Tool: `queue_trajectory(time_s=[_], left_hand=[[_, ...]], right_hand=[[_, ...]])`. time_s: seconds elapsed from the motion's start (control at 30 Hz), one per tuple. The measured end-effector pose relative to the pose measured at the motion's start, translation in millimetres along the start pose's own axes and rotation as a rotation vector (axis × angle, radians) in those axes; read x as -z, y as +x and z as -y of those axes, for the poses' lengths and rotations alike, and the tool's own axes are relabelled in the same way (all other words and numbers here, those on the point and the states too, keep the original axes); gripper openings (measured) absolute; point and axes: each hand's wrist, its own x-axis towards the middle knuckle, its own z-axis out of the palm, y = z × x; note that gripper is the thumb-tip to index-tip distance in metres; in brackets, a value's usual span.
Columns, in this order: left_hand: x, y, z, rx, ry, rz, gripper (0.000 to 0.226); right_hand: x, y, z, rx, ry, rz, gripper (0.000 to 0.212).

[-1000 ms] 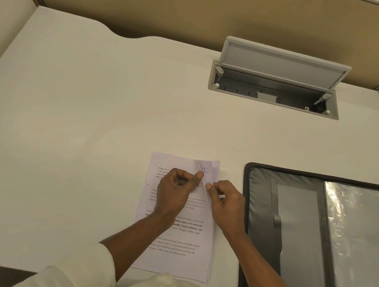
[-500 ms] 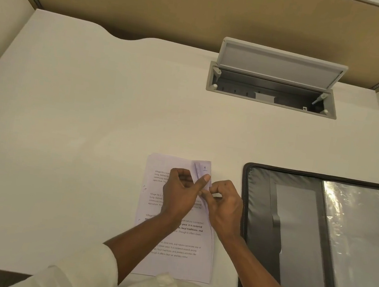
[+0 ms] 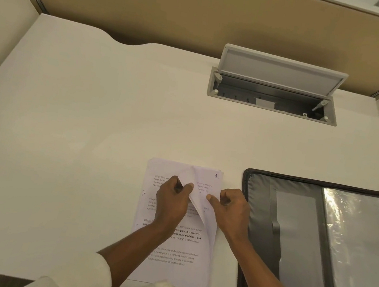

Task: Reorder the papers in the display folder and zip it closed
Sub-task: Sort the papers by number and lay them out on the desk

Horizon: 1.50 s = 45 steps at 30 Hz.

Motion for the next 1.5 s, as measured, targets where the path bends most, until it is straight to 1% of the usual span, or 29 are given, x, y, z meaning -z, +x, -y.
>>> queue_trajectory(time_s=[0.1,0.2,0.27,0.33,0.4,0.43,0.5,0.57,0.6,0.7,0.77,0.83,0.97,1.03,1.1,1.17,1.27,1.37,1.5], left_hand=[[4.4,-2.6,-1.8,-0.033,-0.022,0.012,0.035],[10.8,-5.0,-2.7,-0.058,-0.063,0.015,0.034],[15.2,-5.8,-2.4,-0.061,-0.090,0.010,0.036],[17.9,-6.1,-2.1,-0.050,-0.101,-0.008,0.036],[20.1,-4.5,0.9,-0.050,-0.113,-0.018,0.033],[21.1,-4.0,2.1,-0.049,-0.119,-0.020,0.030],[22.8,-3.7,1.8,-0.050,-0.139,-0.007,0.026],[22.6,-1.8,3.9,-0.030,-0.137,0.004,0.020],[22.4,-1.8,4.7,-0.021,-0.154,0.006,0.014],[21.5,-1.1,5.3,-0.004,-0.210,-0.006,0.005],[21.6,-0.6,5.7,0.013,-0.250,-0.018,0.008],[22.1,-1.9,4.5,0.024,-0.278,-0.030,0.013],[23.7,-3.0,3.2,0.022,-0.268,-0.026,0.013],[25.3,-2.1,2.9,0.027,-0.252,-0.021,0.013],[27.2,-1.4,0.4,0.042,-0.253,-0.005,0.013],[29.7,0.9,-0.9,0.058,-0.262,0.020,0.012],[34.4,6.1,-1.5,0.077,-0.270,0.074,0.012],[41.8,12.4,-0.7,0.107,-0.266,0.133,0.010],[49.7,19.4,-1.6,0.136,-0.265,0.214,0.019]], right_hand=[[0.7,0.1,5.4,0.054,-0.095,-0.053,0.025],[2.1,-2.4,15.6,0.086,-0.057,-0.171,0.019],[4.3,-0.8,19.4,0.020,-0.016,-0.240,0.018],[9.5,4.7,18.8,-0.099,0.014,-0.302,0.028],[19.5,10.0,18.0,-0.188,0.129,-0.328,0.033],[24.5,11.8,16.8,-0.209,0.218,-0.306,0.034],[32.1,10.9,13.3,-0.216,0.323,-0.179,0.037],[35.1,4.1,4.3,-0.238,0.304,-0.033,0.040],[35.1,-1.1,-1.9,-0.257,0.280,0.013,0.041],[33.4,-21.5,-18.0,-0.271,0.178,0.048,0.041],[31.6,-32.6,-27.5,-0.246,0.109,0.049,0.036],[32.5,-38.5,-35.3,-0.223,0.071,0.014,0.030],[55.5,-22.5,-31.5,-0.133,0.058,-0.161,0.022],[74.0,-4.5,-18.9,-0.054,0.056,-0.248,0.024],[91.5,15.1,-3.3,0.030,0.042,-0.318,0.034],[102.7,33.9,15.3,0.090,0.057,-0.325,0.044],[106.9,57.5,49.9,0.180,0.144,-0.298,0.052],[92.3,77.9,86.7,0.239,0.202,-0.276,0.054],[53.6,100.7,141.4,0.261,0.315,-0.230,0.052]])
